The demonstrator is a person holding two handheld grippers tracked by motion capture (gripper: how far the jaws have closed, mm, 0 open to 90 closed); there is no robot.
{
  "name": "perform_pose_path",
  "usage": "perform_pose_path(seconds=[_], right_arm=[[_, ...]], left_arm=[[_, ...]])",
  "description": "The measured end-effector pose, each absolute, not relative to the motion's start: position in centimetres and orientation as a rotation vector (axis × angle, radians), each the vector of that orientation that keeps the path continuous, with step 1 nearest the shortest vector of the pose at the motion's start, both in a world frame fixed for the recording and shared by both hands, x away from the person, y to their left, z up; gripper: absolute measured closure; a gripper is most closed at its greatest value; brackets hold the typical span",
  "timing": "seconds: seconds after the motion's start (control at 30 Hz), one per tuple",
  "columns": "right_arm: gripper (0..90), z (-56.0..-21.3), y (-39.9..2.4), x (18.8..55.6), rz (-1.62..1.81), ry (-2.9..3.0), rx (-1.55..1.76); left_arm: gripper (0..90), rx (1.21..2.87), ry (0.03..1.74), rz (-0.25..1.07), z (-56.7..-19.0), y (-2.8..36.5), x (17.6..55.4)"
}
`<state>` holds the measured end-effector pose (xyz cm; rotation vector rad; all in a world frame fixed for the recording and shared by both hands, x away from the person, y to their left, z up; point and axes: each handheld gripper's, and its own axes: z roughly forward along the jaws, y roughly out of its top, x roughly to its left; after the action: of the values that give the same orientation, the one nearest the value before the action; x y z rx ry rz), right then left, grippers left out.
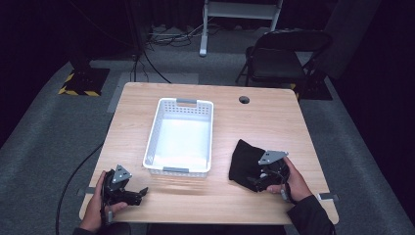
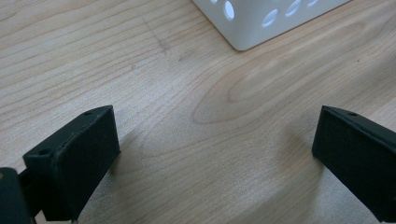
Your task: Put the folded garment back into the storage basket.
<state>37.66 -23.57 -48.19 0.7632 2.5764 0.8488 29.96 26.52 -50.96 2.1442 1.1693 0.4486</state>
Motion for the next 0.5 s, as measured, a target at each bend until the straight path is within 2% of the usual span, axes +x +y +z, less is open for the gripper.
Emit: perform_pose_path(seconds=[0.5], right_arm=[[2.8,-49.5,-24.1,38.9,0.923,2.658,0.865]], left_arm=[[0.6,2.144,1.171,0.449,-51.0,26.5,29.9]])
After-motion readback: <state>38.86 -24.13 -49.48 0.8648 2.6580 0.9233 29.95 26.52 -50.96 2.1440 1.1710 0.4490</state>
